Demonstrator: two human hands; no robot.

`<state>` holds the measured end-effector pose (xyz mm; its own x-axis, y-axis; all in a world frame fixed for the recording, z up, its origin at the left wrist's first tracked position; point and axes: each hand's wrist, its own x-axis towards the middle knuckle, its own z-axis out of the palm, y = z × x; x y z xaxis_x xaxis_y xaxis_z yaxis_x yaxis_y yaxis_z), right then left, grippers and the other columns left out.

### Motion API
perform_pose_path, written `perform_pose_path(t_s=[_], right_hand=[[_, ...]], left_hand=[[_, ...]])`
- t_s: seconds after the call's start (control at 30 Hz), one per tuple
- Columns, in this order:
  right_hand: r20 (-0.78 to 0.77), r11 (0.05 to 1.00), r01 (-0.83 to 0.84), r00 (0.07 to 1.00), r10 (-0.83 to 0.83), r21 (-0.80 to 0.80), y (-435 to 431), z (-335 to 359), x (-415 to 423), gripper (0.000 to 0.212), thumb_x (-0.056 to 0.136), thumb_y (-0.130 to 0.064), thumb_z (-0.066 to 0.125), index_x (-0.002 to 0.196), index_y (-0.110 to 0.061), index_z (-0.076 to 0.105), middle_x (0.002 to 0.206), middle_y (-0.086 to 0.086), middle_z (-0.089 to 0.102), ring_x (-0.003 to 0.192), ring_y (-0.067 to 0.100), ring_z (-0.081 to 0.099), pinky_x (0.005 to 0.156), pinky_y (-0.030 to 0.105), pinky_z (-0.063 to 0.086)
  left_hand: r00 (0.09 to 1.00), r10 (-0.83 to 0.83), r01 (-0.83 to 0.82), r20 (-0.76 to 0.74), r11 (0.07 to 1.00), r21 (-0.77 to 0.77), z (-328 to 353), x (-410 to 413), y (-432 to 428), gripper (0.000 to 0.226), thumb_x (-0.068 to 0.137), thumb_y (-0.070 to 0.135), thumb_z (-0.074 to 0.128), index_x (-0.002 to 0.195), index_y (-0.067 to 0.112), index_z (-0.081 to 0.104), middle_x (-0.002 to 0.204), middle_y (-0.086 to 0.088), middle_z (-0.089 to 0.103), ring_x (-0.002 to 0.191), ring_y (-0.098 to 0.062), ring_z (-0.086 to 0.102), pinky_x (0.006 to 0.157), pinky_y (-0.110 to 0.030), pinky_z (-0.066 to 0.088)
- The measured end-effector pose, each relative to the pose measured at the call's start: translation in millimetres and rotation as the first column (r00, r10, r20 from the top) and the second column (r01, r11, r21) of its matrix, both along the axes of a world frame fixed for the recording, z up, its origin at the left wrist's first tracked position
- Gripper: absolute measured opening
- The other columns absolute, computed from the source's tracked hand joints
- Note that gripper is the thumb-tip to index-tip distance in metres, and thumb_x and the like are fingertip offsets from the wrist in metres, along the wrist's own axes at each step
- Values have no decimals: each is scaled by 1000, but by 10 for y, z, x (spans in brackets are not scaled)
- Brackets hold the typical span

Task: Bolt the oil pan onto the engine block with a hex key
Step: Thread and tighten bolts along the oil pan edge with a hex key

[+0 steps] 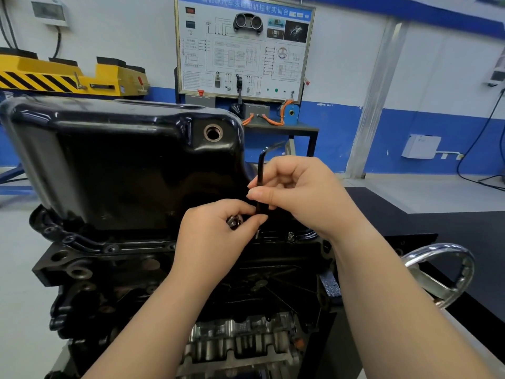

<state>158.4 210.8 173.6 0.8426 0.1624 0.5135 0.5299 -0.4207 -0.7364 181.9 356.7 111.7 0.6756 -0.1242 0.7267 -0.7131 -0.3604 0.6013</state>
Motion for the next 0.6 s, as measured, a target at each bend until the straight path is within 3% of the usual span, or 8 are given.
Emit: perform_pose_path(t_s=[0.1,0.27,0.4,0.6], right_hand=[[-5,1000,16,1000,-16,11,2,0,-5,8,75,-11,76,75,-13,68,69,-6,68,65,13,58,67,31,55],[-2,999,-18,1000,18,-40,19,-1,-32,8,82,-12,71,82,-21,70,83,9,72,81,35,66,77,46,56],[-50,997,-76,996,75,-24,-10,11,-46,18,87,-5,63,93,-20,70,91,3,74,90,20,70,73,25,55],[-35,999,-39,999,38,-17,-7,7,-50,16,84,-7,67,87,-22,72,84,1,75,71,10,67,69,21,54]], left_hand=[[1000,-7,7,-7,1000,5,-1,-3,5,7,73,28,74,68,31,69,56,17,61,62,2,57,55,-9,40],[1000,-13,13,10,1000,14,22,-21,18,28,74,27,74,63,47,59,70,23,64,64,1,57,54,-9,39],[1000,-12,12,-10,1000,10,4,-5,11,5,74,28,73,72,33,72,62,20,64,69,2,60,60,-14,45],[1000,-8,8,-12,1000,12,-4,5,14,7,71,36,73,77,33,73,64,25,63,71,6,59,64,-10,44]])
